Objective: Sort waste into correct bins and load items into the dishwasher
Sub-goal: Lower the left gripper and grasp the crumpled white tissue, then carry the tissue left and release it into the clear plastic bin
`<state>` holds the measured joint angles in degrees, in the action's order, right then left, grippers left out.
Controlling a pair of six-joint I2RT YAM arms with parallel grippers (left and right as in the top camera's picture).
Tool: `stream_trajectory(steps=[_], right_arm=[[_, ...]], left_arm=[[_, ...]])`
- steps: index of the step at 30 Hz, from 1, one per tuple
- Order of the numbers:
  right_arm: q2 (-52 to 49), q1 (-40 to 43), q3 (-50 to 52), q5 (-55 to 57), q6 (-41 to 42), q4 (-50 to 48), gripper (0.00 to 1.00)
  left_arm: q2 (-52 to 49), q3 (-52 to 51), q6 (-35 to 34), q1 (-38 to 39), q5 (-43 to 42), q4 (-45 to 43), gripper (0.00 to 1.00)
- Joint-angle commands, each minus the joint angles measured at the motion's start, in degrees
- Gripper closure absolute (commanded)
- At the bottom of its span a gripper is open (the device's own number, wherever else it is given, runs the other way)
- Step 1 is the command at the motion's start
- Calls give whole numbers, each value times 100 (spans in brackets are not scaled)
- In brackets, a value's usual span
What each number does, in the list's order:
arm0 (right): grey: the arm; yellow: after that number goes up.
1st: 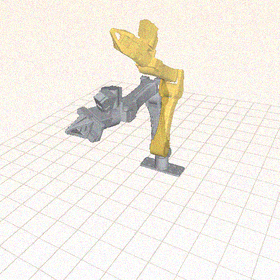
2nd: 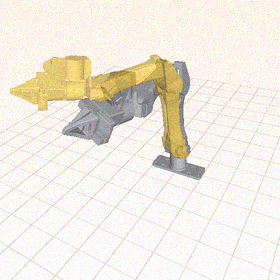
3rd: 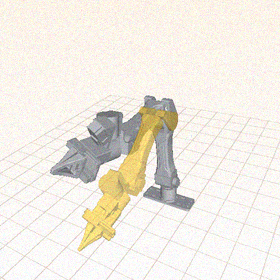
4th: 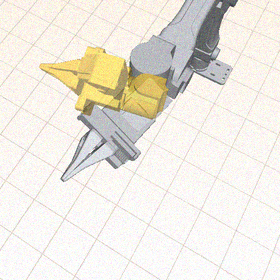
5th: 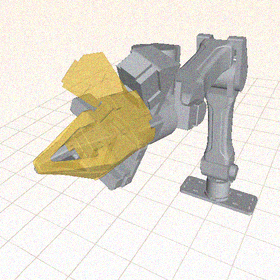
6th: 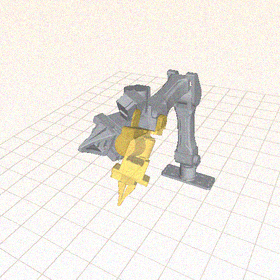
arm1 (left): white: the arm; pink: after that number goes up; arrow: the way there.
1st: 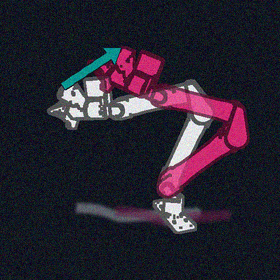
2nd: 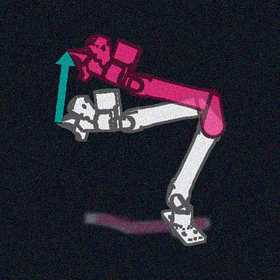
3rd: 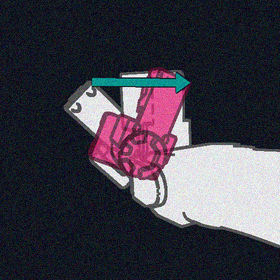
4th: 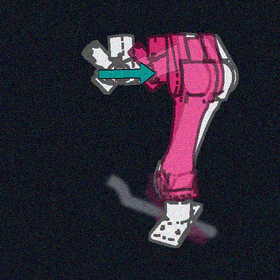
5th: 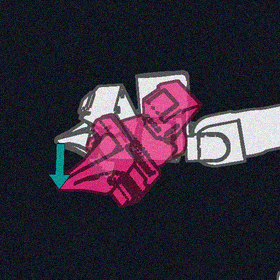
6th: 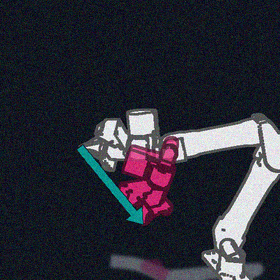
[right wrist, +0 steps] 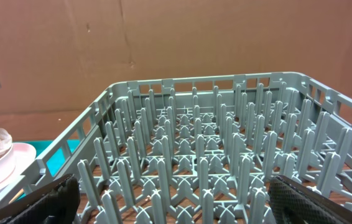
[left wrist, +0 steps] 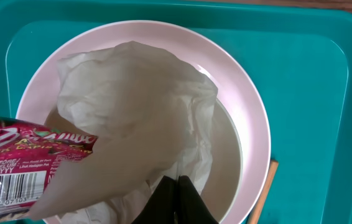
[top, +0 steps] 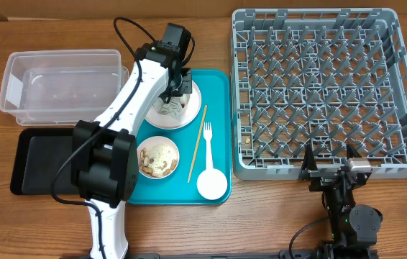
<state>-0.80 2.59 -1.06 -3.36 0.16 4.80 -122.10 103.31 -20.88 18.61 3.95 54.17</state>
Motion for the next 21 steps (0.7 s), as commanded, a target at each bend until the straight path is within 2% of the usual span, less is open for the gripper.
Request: stream_trajectory(steps=[1, 13, 21], right_arm=[[61, 28, 61, 70, -22, -15, 0], [61, 28, 61, 68, -22, -15, 0], [61, 28, 61, 70, -22, -15, 0]], left_arm=[[-4, -17, 13, -22, 96, -26, 96], [428, 1287, 184, -22, 101, 1043, 96], [1180, 1401, 181, -138, 310, 1401, 96]])
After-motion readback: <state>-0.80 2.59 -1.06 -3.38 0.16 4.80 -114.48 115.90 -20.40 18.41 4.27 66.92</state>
